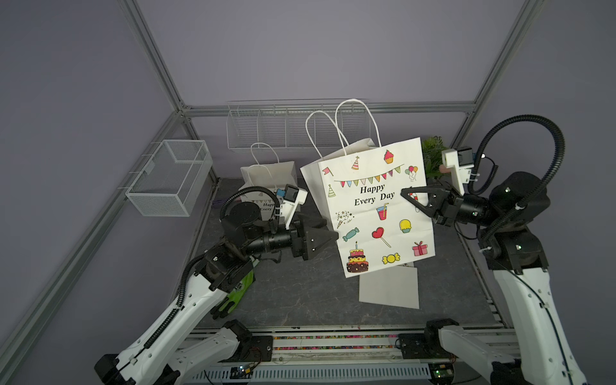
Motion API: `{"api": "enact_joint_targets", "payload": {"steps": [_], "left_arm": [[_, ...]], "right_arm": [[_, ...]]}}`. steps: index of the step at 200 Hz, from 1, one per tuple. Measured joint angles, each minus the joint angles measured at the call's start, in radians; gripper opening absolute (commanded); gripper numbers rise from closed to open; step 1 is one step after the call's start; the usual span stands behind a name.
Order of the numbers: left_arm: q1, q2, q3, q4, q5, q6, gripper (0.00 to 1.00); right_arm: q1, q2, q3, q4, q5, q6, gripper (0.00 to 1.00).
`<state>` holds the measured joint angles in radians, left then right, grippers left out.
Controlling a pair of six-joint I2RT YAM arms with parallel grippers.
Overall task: Put away the paper bag
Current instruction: Press the paper bag.
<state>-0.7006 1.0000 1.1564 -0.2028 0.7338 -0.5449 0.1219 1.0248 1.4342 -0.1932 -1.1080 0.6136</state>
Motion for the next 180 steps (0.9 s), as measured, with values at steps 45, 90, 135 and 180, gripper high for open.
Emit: {"api": "enact_joint_targets", "payload": {"steps": [45, 90, 135, 180], "left_arm": [[0.000, 0.049, 0.053, 0.092, 0.040, -0.051, 0.81], [0.000, 0.051, 0.065, 0.132, 0.055, -0.073, 0.73], [0.000, 0.063, 0.065, 0.129, 0.056, -0.075, 0.67], [0.000, 0.064, 0.069, 0.100, 0.050, -0.052, 0.55]], "right_arm": [[0.032, -0.006, -0.002, -0.013, 0.005, -0.014, 0.07], [0.063, -0.007, -0.008, -0.054, 0.036, -0.060, 0.07], [0.119, -0.007, -0.008, -0.107, 0.083, -0.106, 0.07], [0.145, -0.007, -0.007, -0.156, 0.124, -0.146, 0.07]]}}
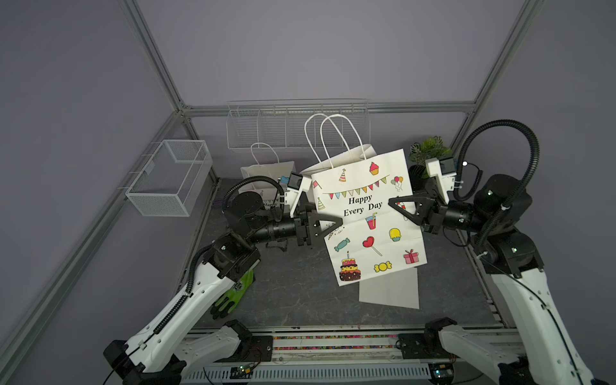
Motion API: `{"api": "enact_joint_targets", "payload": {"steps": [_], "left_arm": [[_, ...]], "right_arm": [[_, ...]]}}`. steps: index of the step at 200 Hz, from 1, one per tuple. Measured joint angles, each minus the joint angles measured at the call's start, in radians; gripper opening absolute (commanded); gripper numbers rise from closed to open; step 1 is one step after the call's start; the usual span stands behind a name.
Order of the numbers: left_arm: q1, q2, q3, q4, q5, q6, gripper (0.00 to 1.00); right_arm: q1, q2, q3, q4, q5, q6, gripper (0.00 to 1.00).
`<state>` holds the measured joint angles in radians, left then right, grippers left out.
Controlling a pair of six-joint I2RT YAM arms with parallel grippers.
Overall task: Put away the paper bag
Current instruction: Press the paper bag.
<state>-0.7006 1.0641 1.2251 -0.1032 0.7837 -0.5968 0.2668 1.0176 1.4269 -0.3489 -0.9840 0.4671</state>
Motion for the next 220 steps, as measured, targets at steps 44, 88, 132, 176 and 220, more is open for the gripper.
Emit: {"api": "enact_joint_targets", "payload": {"steps": [44, 88, 132, 176, 220], "left_arm": [[0.000, -0.019, 0.006, -0.052, -0.014, 0.029, 0.41], [0.000, -0.045, 0.008, -0.085, -0.029, 0.049, 0.37], [0.000, -0.051, 0.008, -0.100, -0.040, 0.056, 0.42], [0.000, -0.052, 0.015, -0.105, -0.050, 0.058, 0.35], [0.000, -0.044, 0.024, -0.105, -0.051, 0.058, 0.30]], "right_arm": [[0.003, 0.000, 0.008, -0.059, 0.032, -0.039, 0.07], [0.003, 0.000, 0.013, -0.082, 0.061, -0.055, 0.08], [0.003, -0.011, 0.013, -0.080, 0.076, -0.053, 0.07], [0.003, -0.020, 0.012, -0.057, 0.077, -0.035, 0.08], [0.007, -0.022, -0.020, -0.002, 0.057, 0.002, 0.11]]}}
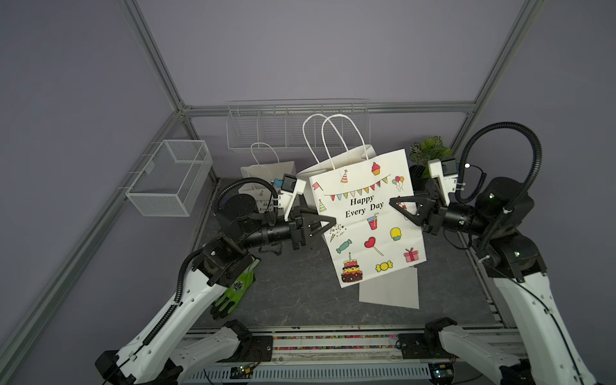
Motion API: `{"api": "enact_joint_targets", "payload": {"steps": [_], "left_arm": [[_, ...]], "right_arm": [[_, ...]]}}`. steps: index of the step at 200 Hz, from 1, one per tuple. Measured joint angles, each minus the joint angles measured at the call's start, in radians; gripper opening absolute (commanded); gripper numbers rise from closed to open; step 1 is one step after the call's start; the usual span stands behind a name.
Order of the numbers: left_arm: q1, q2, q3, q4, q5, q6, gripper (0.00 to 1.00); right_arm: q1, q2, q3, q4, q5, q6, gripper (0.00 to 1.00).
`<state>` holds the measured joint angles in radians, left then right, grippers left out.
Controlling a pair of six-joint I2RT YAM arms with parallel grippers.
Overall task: Put away the paper bag
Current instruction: Press the paper bag.
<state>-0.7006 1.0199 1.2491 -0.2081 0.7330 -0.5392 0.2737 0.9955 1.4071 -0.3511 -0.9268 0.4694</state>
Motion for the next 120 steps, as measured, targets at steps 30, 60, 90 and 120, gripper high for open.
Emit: {"api": "enact_joint_targets", "payload": {"steps": [30, 60, 90, 120], "left_arm": [[0.000, 0.009, 0.004, -0.008, -0.007, 0.004, 0.20], [0.000, 0.013, 0.026, -0.060, -0.022, 0.047, 0.04], [0.005, 0.025, 0.085, -0.172, -0.027, 0.134, 0.00], [0.052, 0.024, 0.102, -0.249, 0.014, 0.193, 0.00]], "right_arm": [[0.005, 0.000, -0.024, 0.005, -0.015, 0.003, 0.15], [0.006, 0.000, -0.025, -0.002, -0.016, -0.008, 0.26], [-0.010, 0.000, -0.024, -0.017, -0.021, -0.020, 0.64], [-0.080, 0.011, -0.020, -0.006, -0.069, -0.010, 1.00]]}}
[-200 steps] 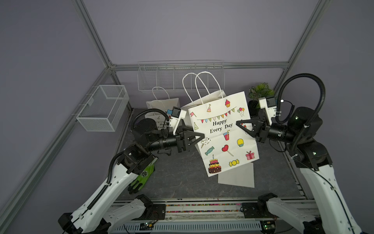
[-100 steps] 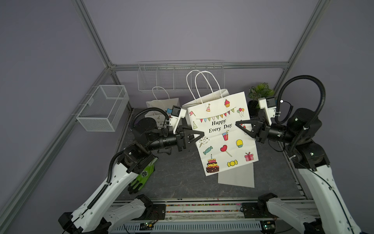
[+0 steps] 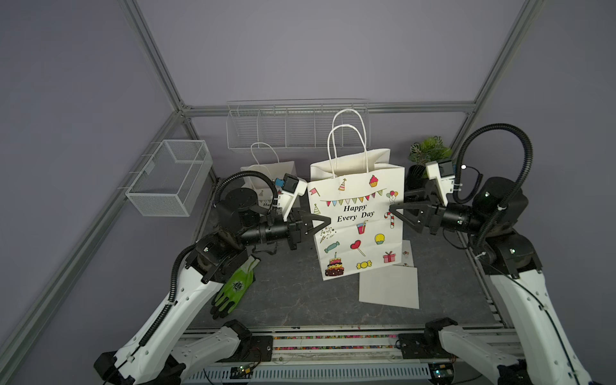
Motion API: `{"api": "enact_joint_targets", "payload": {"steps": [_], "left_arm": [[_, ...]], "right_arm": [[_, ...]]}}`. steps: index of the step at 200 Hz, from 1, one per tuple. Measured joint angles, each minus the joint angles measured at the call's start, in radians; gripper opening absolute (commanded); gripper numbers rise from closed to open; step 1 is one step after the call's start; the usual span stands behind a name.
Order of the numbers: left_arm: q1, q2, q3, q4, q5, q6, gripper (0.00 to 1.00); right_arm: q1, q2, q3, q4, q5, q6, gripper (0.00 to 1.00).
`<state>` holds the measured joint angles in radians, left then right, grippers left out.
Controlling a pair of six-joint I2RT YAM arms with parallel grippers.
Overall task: Put away the paper bag
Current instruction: Press the paper bag.
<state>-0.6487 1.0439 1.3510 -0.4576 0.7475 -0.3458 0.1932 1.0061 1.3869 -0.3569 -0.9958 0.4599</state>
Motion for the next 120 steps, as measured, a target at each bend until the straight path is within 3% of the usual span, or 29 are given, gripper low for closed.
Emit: {"api": "enact_joint_targets", "payload": {"steps": [20, 92, 120], "left_arm": [[0.053, 0.003, 0.002, -0.038, 0.055, 0.018, 0.00], [0.226, 0.077, 0.139, -0.160, 0.375, 0.089, 0.00], [0.243, 0.100, 0.149, -0.138, 0.493, 0.071, 0.00]], "right_arm": [[-0.071, 0.000, -0.014, 0.064, -0.043, 0.037, 0.89], [-0.207, 0.038, -0.109, 0.289, -0.157, 0.164, 0.89], [-0.226, 0.038, -0.153, 0.307, -0.157, 0.166, 0.89]]}}
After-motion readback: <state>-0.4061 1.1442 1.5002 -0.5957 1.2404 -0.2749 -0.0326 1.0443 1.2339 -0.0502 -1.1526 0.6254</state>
